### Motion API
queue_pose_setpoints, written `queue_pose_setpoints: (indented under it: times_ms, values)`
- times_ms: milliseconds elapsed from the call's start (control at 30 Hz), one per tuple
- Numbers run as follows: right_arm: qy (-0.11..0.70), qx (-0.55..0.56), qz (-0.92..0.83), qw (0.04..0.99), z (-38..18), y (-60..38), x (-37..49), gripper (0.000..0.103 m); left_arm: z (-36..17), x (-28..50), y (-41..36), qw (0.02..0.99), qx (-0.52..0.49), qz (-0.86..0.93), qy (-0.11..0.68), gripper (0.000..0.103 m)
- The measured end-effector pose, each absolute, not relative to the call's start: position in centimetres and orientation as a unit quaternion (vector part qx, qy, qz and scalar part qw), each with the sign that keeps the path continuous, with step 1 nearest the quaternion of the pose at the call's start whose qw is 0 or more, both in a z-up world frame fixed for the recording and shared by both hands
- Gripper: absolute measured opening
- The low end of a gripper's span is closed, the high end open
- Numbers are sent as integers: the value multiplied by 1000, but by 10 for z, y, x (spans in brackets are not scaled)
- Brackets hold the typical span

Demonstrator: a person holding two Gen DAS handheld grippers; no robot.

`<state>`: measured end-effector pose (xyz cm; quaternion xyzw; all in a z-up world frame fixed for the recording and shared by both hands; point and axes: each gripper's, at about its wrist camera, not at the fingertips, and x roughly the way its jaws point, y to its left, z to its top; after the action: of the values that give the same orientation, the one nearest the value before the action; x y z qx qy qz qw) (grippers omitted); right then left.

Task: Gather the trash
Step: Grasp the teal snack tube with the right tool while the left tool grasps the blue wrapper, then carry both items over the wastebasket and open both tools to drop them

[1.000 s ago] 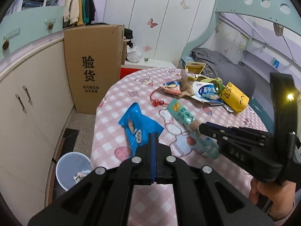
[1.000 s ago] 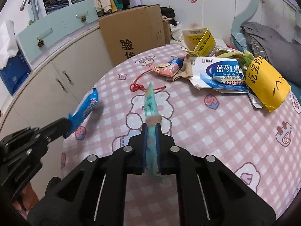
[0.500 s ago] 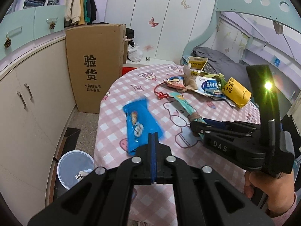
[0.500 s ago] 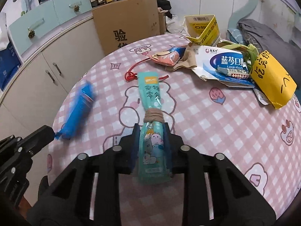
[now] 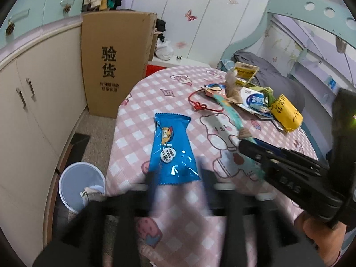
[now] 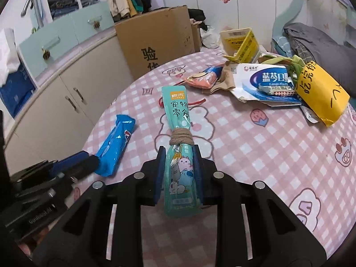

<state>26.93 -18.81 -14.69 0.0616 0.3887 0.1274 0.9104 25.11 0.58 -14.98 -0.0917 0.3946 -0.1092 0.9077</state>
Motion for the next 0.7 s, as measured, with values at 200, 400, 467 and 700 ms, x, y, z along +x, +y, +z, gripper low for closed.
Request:
queue_pose_setpoints:
  times_ms: [200, 400, 467, 700]
  values:
    - [387, 78, 131, 910, -149, -195, 272, 24, -154, 270, -5, 906, -83, -84, 407, 57]
    - [385, 82, 140, 908, -148, -193, 273, 24, -160, 286, -25, 905, -26, -51, 421, 56]
    - [383, 79, 144, 909, -146, -190, 273, 24, -160, 288, -26, 909, -10, -36, 415, 43]
    - [370, 67, 168, 911, -132, -159, 270, 24, -148, 275, -1, 920, -44, -72, 383, 10]
